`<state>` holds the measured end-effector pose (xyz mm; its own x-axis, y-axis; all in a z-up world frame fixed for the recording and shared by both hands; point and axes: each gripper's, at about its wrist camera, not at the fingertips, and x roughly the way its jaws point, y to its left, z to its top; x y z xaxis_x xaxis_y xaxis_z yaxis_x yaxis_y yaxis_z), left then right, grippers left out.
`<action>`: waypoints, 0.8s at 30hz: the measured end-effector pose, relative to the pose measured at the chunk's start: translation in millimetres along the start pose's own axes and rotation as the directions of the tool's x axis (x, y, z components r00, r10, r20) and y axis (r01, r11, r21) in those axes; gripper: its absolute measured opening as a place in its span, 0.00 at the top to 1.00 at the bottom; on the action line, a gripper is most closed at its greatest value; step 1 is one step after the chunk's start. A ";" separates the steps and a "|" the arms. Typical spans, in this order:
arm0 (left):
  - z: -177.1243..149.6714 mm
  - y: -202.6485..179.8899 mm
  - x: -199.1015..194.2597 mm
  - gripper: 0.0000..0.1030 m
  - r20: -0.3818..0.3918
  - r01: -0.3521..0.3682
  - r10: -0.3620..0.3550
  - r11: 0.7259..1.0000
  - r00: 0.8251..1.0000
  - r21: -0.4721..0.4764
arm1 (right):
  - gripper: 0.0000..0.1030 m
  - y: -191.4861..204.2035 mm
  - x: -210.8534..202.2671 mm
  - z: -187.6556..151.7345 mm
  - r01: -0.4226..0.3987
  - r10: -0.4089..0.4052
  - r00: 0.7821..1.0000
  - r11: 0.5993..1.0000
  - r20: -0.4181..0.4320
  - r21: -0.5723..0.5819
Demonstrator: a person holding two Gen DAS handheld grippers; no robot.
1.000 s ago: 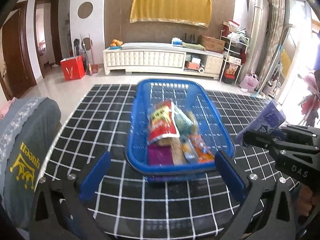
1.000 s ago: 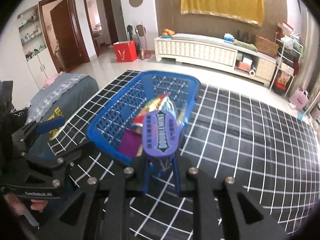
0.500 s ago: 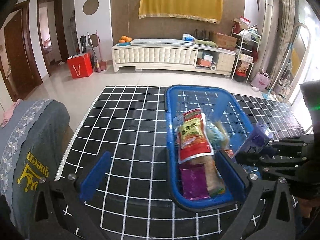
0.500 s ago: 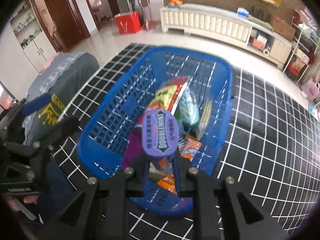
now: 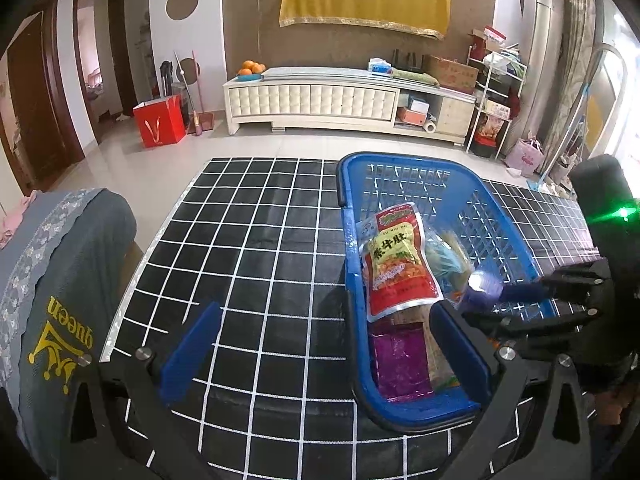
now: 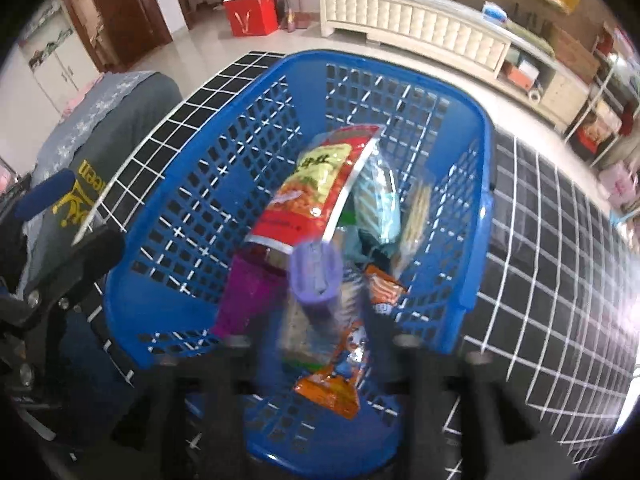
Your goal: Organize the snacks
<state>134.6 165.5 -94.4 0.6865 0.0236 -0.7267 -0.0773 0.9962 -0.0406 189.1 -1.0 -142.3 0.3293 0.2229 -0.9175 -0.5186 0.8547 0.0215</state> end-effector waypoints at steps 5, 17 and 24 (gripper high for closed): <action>-4.8 -6.6 -13.1 0.00 0.011 0.004 -0.004 1.000 1.000 0.015 | 0.18 10.4 -33.1 -9.4 0.107 -0.096 0.986 0.991 0.136 -0.077; -18.8 -41.7 -81.1 0.00 0.117 0.060 -0.065 0.997 0.991 0.044 | 0.01 -16.1 -124.1 -60.9 0.117 -0.155 0.913 0.986 0.377 0.120; -29.5 -74.4 -132.8 0.00 0.196 0.080 -0.096 0.993 0.976 0.085 | 0.00 -28.8 -173.8 -106.4 0.121 -0.204 0.858 0.972 0.472 0.200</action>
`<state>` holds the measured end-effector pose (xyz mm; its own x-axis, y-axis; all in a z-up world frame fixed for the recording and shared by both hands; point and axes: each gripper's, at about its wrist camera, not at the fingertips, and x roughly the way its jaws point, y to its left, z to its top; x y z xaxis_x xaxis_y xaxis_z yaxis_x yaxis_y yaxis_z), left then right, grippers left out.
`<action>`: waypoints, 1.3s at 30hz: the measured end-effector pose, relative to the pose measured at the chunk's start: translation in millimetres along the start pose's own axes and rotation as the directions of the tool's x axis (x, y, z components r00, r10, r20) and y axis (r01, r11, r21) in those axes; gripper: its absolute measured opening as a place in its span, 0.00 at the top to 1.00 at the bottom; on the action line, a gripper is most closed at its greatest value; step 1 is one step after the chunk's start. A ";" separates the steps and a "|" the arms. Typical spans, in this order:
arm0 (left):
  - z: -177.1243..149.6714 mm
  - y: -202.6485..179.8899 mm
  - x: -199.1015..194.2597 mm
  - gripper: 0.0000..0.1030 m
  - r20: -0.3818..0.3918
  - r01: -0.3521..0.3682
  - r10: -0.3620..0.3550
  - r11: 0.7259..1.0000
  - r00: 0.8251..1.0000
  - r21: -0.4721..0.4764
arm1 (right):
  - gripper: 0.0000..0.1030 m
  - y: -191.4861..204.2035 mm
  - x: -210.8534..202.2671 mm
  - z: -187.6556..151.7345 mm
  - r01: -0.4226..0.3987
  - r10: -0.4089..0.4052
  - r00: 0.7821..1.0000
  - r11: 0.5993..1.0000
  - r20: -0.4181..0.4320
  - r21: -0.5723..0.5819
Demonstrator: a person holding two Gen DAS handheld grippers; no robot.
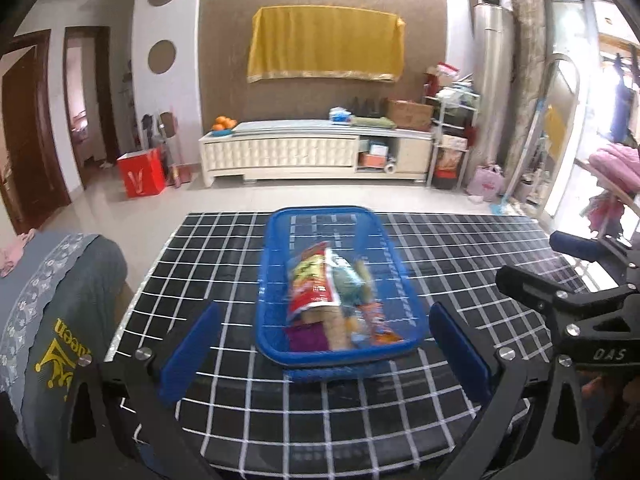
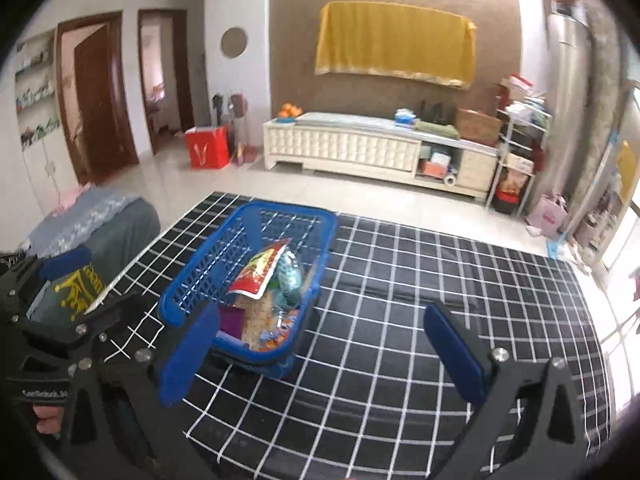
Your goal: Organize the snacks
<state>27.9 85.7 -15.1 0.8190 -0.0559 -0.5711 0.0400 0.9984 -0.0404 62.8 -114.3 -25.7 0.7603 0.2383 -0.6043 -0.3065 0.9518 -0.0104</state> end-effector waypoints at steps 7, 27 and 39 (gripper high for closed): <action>-12.7 -27.2 -35.1 0.00 0.031 0.039 -0.039 0.999 0.999 0.022 | 0.00 -5.0 -45.5 -24.2 0.035 -0.037 0.998 0.999 0.055 0.032; -35.9 -58.2 -78.0 0.00 0.075 0.067 -0.072 0.995 0.995 0.067 | 0.00 -9.8 -92.1 -62.5 0.088 -0.097 0.990 0.993 0.107 0.084; -37.9 -55.6 -85.9 0.00 0.091 0.043 -0.048 0.998 0.995 0.055 | 0.00 -4.5 -99.6 -66.6 0.080 -0.088 0.990 0.994 0.112 0.075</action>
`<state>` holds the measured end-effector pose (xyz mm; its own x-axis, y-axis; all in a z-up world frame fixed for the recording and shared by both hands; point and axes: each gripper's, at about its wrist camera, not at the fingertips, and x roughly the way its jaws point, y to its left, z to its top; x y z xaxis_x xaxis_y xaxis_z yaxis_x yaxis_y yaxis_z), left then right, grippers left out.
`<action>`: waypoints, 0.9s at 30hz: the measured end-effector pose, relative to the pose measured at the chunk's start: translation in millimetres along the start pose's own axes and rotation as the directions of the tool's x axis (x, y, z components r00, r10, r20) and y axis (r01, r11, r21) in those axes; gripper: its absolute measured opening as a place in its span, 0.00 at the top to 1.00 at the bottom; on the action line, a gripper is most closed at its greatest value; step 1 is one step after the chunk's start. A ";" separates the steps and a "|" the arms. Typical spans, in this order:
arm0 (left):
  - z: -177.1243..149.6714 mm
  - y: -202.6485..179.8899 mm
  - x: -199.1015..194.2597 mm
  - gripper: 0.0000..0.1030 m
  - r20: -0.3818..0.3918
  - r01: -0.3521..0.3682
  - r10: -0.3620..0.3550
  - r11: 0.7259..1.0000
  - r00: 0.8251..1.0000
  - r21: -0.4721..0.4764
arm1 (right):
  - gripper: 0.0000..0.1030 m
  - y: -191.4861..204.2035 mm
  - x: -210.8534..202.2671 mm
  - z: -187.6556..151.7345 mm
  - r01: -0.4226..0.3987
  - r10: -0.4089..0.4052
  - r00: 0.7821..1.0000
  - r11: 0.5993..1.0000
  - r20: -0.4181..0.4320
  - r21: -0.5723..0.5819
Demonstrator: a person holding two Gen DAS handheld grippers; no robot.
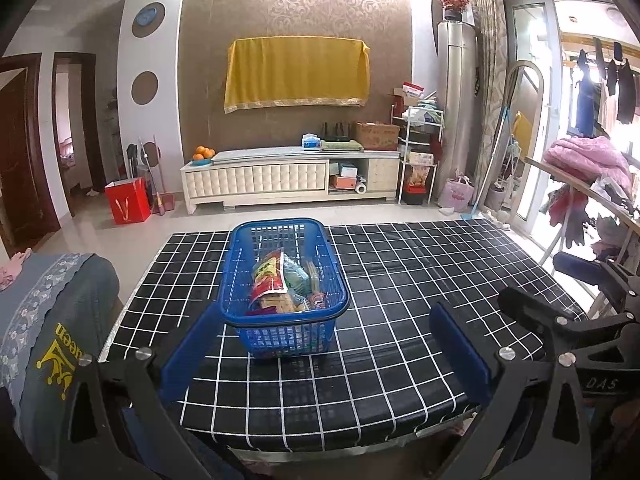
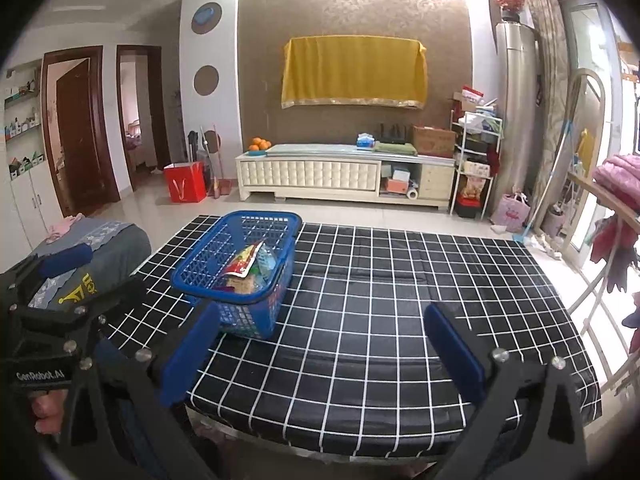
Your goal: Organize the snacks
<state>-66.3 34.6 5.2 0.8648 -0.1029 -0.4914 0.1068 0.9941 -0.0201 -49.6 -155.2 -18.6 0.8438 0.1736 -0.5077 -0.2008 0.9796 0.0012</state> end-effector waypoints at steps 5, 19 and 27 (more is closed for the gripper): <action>0.2 0.1 -2.7 0.00 0.007 -0.015 0.015 1.000 1.000 0.000 | 0.00 1.1 -0.9 0.1 -0.005 0.005 1.000 1.000 -0.003 0.003; -1.2 2.4 -3.4 0.00 -0.004 -0.006 0.006 1.000 1.000 -0.017 | 0.00 3.7 -1.9 1.6 -0.002 0.002 1.000 1.000 0.003 -0.004; -1.8 2.7 -3.3 0.00 -0.010 -0.006 0.006 1.000 1.000 -0.021 | 0.00 6.6 -2.6 1.0 -0.006 0.006 1.000 1.000 0.002 -0.004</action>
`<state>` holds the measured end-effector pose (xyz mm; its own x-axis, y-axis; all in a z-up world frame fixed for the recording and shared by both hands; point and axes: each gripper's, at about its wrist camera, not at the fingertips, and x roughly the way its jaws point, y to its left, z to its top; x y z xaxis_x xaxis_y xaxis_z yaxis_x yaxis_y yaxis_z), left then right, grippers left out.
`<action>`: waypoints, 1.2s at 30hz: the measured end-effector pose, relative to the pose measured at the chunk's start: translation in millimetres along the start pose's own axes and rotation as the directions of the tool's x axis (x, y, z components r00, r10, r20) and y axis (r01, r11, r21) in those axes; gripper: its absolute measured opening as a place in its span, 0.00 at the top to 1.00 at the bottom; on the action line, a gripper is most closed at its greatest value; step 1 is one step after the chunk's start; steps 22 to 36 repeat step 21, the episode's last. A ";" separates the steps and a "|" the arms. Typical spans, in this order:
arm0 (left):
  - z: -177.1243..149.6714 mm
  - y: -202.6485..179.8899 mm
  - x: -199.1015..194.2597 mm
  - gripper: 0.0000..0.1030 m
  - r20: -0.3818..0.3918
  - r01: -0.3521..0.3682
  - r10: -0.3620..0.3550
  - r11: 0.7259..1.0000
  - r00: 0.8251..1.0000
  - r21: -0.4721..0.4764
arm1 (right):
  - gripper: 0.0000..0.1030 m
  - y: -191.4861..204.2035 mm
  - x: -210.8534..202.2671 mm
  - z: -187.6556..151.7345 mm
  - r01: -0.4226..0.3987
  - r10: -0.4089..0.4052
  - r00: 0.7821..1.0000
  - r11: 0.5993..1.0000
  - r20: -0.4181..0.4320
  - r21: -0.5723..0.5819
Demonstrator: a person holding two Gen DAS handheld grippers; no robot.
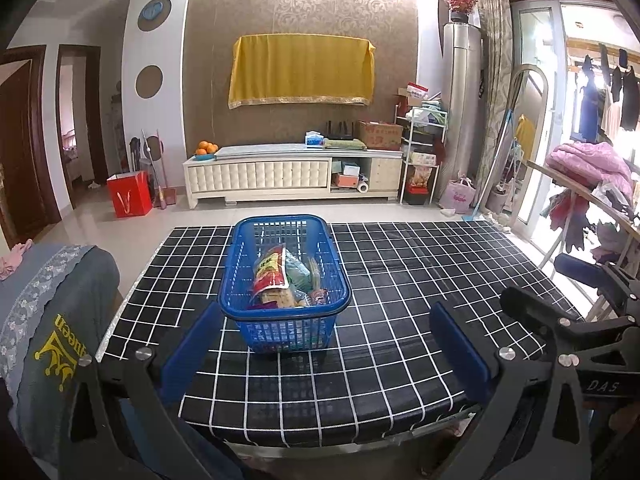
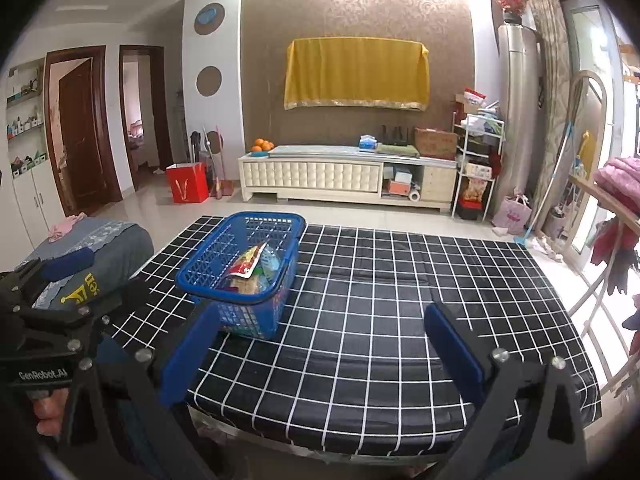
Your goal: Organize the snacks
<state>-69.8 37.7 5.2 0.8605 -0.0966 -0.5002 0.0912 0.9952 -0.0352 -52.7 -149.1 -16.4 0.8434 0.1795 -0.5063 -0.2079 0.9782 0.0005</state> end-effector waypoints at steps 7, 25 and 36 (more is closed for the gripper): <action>-1.7 0.0 0.8 0.00 -0.008 -0.001 0.001 1.000 1.000 -0.002 | 0.00 0.1 -0.7 -0.9 -0.003 0.003 1.000 1.000 -0.008 0.005; -1.6 0.3 1.0 0.00 -0.012 -0.005 0.004 1.000 1.000 -0.003 | 0.00 0.0 -1.8 -1.1 0.002 -0.002 1.000 1.000 -0.008 0.002; -1.6 0.3 1.0 0.00 -0.012 -0.005 0.004 1.000 1.000 -0.003 | 0.00 0.0 -1.8 -1.1 0.002 -0.002 1.000 1.000 -0.008 0.002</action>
